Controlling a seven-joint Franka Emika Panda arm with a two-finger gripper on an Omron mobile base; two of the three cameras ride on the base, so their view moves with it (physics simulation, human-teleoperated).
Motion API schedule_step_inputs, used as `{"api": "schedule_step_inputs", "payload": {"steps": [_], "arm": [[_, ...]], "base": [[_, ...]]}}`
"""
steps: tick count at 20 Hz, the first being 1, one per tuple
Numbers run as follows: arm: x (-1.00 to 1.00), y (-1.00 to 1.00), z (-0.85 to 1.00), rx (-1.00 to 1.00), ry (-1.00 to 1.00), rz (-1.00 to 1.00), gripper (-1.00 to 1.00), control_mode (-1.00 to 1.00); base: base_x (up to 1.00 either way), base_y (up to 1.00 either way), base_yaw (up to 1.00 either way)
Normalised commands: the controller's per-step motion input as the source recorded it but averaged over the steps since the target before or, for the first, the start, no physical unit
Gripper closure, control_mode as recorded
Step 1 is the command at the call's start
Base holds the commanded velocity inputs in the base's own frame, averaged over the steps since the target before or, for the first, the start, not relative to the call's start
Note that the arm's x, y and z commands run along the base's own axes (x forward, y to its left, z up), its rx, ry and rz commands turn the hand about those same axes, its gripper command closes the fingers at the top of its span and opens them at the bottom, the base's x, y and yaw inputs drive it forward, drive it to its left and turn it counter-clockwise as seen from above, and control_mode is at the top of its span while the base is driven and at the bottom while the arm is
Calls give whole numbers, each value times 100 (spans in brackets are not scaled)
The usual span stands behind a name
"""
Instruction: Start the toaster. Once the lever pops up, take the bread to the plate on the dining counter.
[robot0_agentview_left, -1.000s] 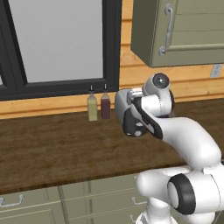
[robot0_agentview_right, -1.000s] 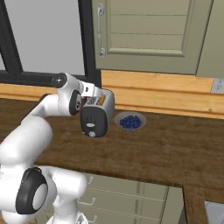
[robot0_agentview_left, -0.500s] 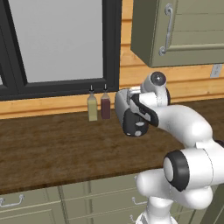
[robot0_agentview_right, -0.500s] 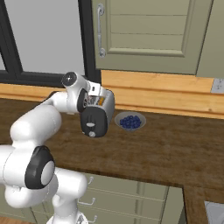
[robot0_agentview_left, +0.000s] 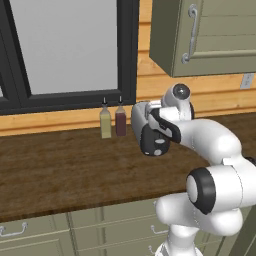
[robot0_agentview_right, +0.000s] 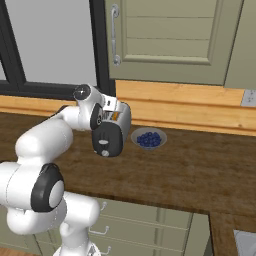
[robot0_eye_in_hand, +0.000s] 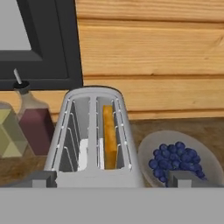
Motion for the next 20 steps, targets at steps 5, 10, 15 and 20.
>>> {"api": "schedule_step_inputs", "payload": {"steps": [5,10,15,20], "arm": [[2,0,-10,1,0,3,-100,-100],[14,-3,0,2,4,7,-100,-100],[8,-2,-5,1,9,5,-100,-100],[11,0,-7,0,5,2,-100,-100]], "base": [[0,0,0],[0,0,0],[0,0,0],[0,0,0]]}}
